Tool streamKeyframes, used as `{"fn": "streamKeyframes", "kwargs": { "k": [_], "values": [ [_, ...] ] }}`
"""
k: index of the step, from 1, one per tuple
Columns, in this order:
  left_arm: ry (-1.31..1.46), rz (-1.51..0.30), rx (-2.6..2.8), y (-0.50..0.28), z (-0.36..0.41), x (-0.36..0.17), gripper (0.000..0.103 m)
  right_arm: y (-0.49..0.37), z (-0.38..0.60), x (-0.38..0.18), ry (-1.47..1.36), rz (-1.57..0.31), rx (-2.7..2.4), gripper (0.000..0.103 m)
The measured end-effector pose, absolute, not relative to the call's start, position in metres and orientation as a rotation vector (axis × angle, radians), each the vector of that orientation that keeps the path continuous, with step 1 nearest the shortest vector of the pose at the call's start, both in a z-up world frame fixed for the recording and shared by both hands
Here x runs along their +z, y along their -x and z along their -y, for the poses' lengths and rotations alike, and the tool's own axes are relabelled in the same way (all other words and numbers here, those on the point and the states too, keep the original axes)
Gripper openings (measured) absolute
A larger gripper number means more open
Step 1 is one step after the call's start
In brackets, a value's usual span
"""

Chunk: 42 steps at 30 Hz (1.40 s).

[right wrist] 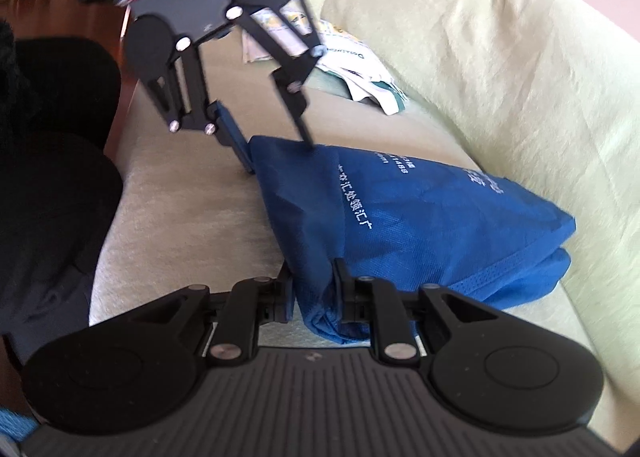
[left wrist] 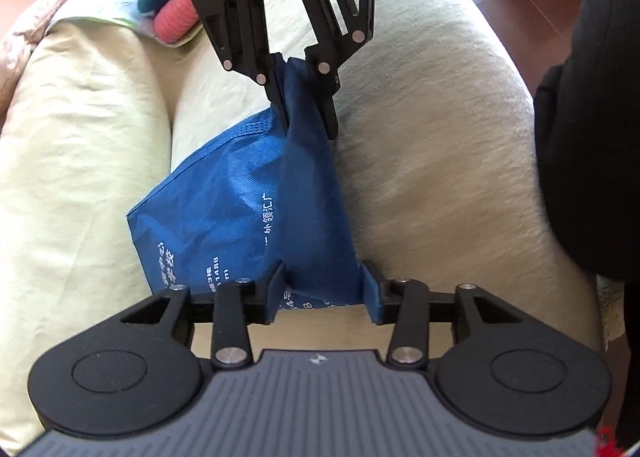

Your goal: Fold shopping bag

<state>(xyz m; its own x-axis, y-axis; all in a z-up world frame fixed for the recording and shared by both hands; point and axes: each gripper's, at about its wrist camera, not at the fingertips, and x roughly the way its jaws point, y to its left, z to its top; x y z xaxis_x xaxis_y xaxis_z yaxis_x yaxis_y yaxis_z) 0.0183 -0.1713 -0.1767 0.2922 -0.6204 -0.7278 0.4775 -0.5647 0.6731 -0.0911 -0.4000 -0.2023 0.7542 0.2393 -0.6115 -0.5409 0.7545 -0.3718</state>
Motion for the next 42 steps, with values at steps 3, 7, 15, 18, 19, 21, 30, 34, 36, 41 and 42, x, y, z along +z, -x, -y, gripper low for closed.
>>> {"fn": "streamKeyframes", "kwargs": {
  "k": [3,7,15,18,19,21,30,34,36,41,42],
  "values": [
    [-1.575,0.009,-1.572,-0.032,0.171,-0.166,0.029,0.091,0.398,-0.206,0.604,-0.562,0.449,0.016],
    [-1.409,-0.295,-1.672,-0.061,0.188,-0.144,0.011,0.082,0.409,-0.196,0.451,-0.618,0.442,0.016],
    [-0.908,-0.97,-1.822,-0.115,0.2,-0.104,0.009,0.062,0.481,-0.176,-0.429,-0.928,0.52,0.016],
    [-0.838,-1.091,-1.751,-0.131,0.21,-0.11,0.009,0.047,0.508,-0.199,-0.748,-1.035,0.464,0.016],
    [-0.834,-1.107,-1.728,-0.134,0.213,-0.112,0.009,0.044,0.512,-0.203,-0.801,-1.057,0.446,0.016],
    [-0.834,-1.108,-1.673,-0.139,0.217,-0.11,0.01,0.037,0.518,-0.211,-0.897,-1.1,0.41,0.015],
    [-0.972,-0.752,-1.509,-0.097,0.184,-0.06,0.01,0.021,0.54,-0.24,-1.217,-1.221,0.286,0.009],
    [-0.901,-0.658,-1.601,-0.076,0.18,-0.052,0.01,0.016,0.543,-0.242,-1.26,-1.253,0.252,0.009],
    [-0.936,-0.62,-1.597,-0.065,0.186,-0.062,0.01,0.017,0.543,-0.246,-1.279,-1.267,0.238,0.009],
    [-0.992,-0.637,-1.536,-0.06,0.202,-0.102,0.01,0.016,0.547,-0.251,-1.297,-1.28,0.219,0.008],
    [-0.96,-0.674,-1.533,-0.065,0.204,-0.108,0.01,0.017,0.546,-0.251,-1.298,-1.274,0.217,0.008]
  ]
}}
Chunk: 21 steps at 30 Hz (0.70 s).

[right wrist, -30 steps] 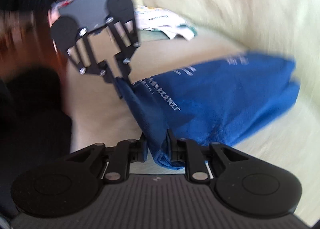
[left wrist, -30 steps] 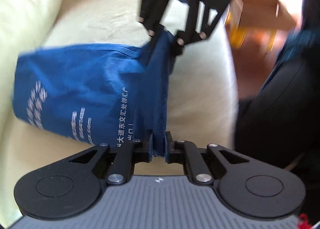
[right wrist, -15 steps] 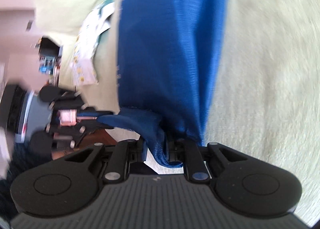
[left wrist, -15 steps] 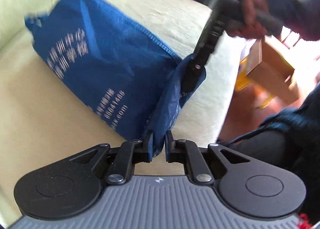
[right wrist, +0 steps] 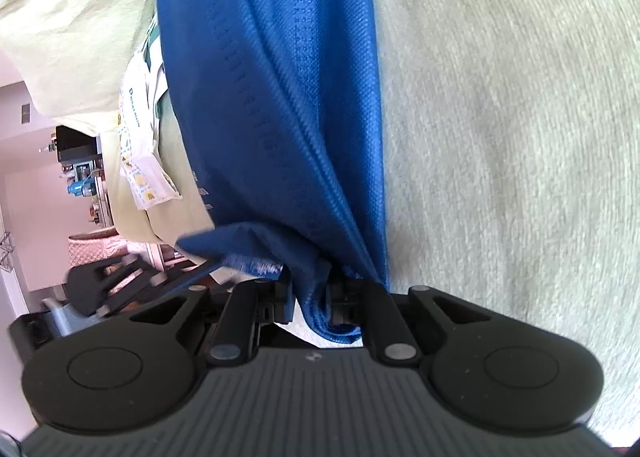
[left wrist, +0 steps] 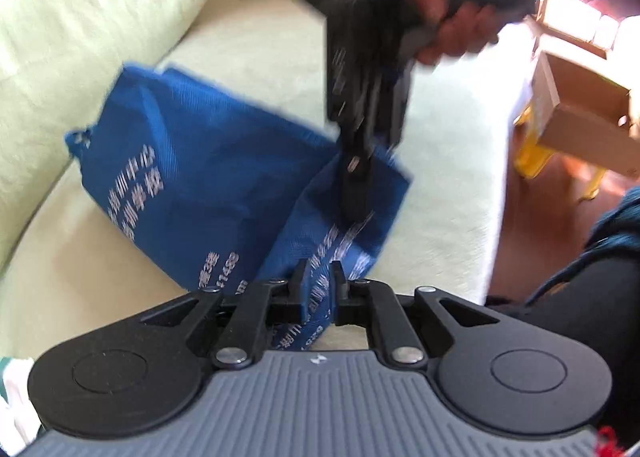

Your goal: Fold shopping bag

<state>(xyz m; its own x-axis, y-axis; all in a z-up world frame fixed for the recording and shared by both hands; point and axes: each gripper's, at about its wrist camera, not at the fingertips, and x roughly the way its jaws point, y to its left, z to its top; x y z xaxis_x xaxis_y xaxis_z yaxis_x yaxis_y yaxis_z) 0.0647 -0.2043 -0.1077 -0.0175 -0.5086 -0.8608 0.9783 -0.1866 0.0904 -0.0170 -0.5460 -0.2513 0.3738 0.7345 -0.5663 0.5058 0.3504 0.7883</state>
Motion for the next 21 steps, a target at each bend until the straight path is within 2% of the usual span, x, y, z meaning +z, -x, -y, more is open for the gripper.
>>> {"fn": "streamKeyframes", "kwargs": {
  "k": [5,8,11,12,13,16,18,21],
  "values": [
    [-0.763,-0.89,-1.522,-0.094,0.208,-0.119,0.008,0.027,0.535,-0.239,-1.205,-1.174,0.216,0.011],
    [-0.749,-0.897,-1.506,-0.091,0.205,-0.118,0.008,0.044,0.524,-0.21,-1.003,-1.013,0.162,0.024],
    [-0.761,-0.878,-1.483,-0.081,0.201,-0.115,0.008,0.081,0.492,-0.164,-0.649,-0.761,0.007,0.032],
    [-0.759,-0.881,-1.476,-0.079,0.2,-0.114,0.008,0.091,0.478,-0.154,-0.536,-0.696,-0.024,0.032],
    [-0.762,-0.878,-1.468,-0.076,0.199,-0.113,0.008,0.099,0.465,-0.145,-0.428,-0.639,-0.045,0.03],
    [-0.777,-0.857,-1.451,-0.065,0.194,-0.11,0.007,0.114,0.395,-0.146,0.027,-0.536,0.021,0.007],
    [-0.764,-0.842,-1.434,-0.061,0.189,-0.106,0.007,0.107,0.369,-0.167,0.181,-0.558,0.017,0.003],
    [-0.751,-0.78,-1.398,-0.052,0.177,-0.098,0.007,0.095,0.373,-0.185,0.167,-0.575,-0.032,0.001]
  ]
}}
